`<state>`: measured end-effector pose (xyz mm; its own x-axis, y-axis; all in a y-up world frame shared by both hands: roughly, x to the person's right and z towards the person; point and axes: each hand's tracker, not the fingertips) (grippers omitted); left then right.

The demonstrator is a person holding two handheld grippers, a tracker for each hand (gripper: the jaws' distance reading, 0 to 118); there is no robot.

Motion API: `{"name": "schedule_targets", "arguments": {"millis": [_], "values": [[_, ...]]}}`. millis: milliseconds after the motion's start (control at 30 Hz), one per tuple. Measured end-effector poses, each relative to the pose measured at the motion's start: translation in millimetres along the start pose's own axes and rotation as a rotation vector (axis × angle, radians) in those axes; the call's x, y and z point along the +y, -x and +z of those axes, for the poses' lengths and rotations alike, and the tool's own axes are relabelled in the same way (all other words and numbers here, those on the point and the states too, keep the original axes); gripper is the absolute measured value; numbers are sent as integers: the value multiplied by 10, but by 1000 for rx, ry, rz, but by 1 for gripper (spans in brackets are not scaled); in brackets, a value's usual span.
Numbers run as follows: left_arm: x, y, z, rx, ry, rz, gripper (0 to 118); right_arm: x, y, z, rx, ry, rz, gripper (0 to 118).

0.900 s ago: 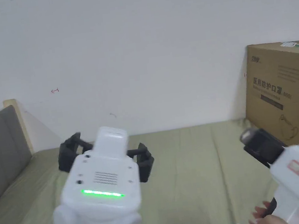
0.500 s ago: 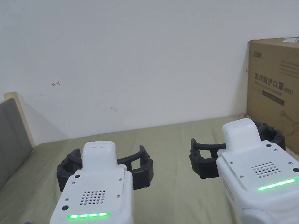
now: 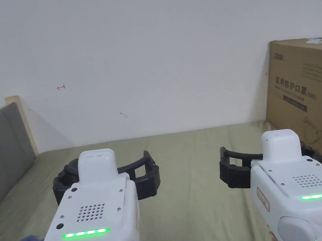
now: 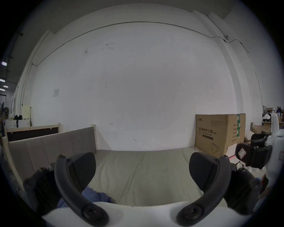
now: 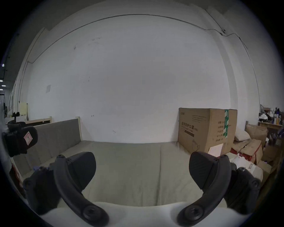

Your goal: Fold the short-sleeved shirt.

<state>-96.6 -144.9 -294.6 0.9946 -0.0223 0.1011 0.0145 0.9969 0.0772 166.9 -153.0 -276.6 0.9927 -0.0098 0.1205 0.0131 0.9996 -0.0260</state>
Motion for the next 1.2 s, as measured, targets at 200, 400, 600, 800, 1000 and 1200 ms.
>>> {"name": "schedule_targets", "arguments": {"millis": [200,400,600,800,1000,1200], "values": [[13,55,-31,2,18,46,118,5,-4,15,3,0,20,118],[20,73,-41,3,29,38,118,7,-29,15,4,-4,-9,118],[23,107,-76,-14,47,59,118,-24,-82,-24,0,0,-39,118],[32,122,-83,-17,39,65,118,-35,-105,-36,-8,5,-81,118],[33,99,-103,-26,54,39,118,1,-90,-40,-11,0,-61,118],[-12,93,-88,-102,84,90,102,-37,-91,-41,-12,28,-64,117]]}}
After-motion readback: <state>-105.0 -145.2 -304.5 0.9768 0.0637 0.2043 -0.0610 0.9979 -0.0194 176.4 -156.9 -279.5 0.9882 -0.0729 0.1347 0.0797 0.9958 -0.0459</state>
